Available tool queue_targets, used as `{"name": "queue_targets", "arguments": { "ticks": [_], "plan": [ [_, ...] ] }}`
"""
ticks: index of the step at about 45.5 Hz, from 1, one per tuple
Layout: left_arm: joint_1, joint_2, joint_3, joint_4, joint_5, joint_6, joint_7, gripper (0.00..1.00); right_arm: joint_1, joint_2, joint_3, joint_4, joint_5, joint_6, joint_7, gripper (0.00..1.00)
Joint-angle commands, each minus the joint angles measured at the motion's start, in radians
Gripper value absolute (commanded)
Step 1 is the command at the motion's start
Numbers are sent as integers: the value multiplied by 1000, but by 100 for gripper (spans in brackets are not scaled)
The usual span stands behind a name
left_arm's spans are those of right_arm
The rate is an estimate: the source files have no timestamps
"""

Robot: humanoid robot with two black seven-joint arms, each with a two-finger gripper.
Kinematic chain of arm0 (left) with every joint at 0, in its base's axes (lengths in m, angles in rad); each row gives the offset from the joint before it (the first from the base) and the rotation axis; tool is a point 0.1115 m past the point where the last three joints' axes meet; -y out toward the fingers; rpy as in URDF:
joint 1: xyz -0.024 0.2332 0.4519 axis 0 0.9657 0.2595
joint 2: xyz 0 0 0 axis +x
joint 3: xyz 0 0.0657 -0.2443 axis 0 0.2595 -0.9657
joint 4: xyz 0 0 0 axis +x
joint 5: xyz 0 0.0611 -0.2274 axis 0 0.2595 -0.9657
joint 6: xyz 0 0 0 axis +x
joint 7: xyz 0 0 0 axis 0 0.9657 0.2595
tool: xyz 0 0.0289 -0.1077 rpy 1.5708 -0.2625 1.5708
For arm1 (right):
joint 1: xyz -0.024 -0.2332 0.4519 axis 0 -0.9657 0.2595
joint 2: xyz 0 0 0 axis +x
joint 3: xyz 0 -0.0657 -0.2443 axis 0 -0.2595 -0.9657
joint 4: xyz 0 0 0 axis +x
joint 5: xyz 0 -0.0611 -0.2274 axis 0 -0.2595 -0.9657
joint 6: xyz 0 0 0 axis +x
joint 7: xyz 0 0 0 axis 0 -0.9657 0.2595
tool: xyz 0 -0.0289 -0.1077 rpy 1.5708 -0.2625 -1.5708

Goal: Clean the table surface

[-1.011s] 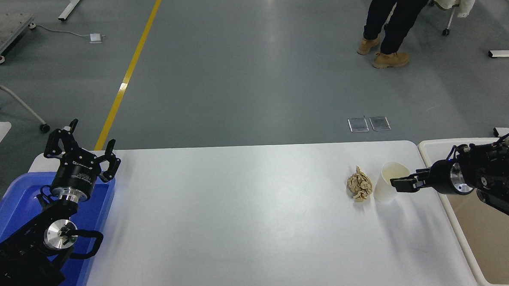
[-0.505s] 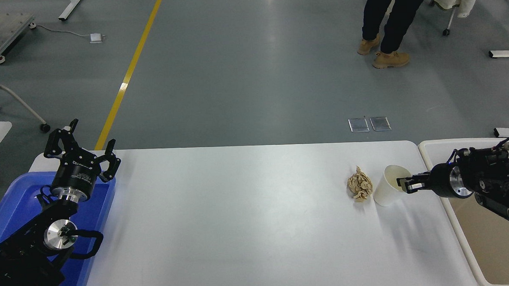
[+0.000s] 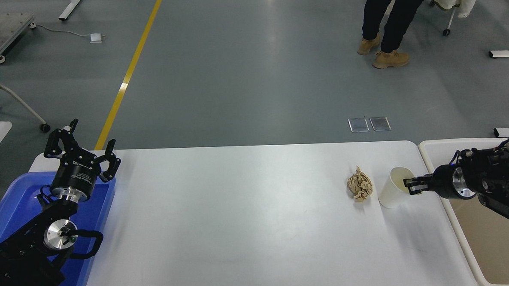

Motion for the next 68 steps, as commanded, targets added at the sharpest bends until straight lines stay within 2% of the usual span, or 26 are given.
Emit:
{"name": "queue_targets", "arguments": {
  "ticks": [1,10,16,20,23,31,35,38,42,48,54,68],
  "plan": [
    [0,0,0,0,1,0,0,100,83,-86,4,18,123,0,34,0],
    [0,0,0,0,1,0,0,100,199,-216,13,85,206,28,117,0],
    [0,0,0,0,1,0,0,100,271,-330,104,153,420,140,143,0],
    [0,0,0,0,1,0,0,100,284,-371,168,138,549,227,140,0],
    [0,0,0,0,-1,0,0,100,285,-394,193,118,614,247,134,0],
    [0,0,0,0,-1,-1,0,100,261,-407,196,-81,698,263,127,0],
    [0,0,0,0,-1,0,0,100,184,-382,198,-248,740,264,104,0],
    [0,0,0,0,1,-1,0,100,144,-352,199,-341,770,264,64,0],
    [0,0,0,0,-1,-1,0,100,109,-338,198,-428,795,264,-37,0],
    [0,0,0,0,-1,0,0,100,54,-324,201,-459,800,247,-191,0],
    [0,0,0,0,-1,-1,0,100,-18,-283,199,-519,801,200,-298,0],
    [0,0,0,0,-1,-1,0,100,-276,-100,199,-589,800,-84,-332,0]
  ]
}}
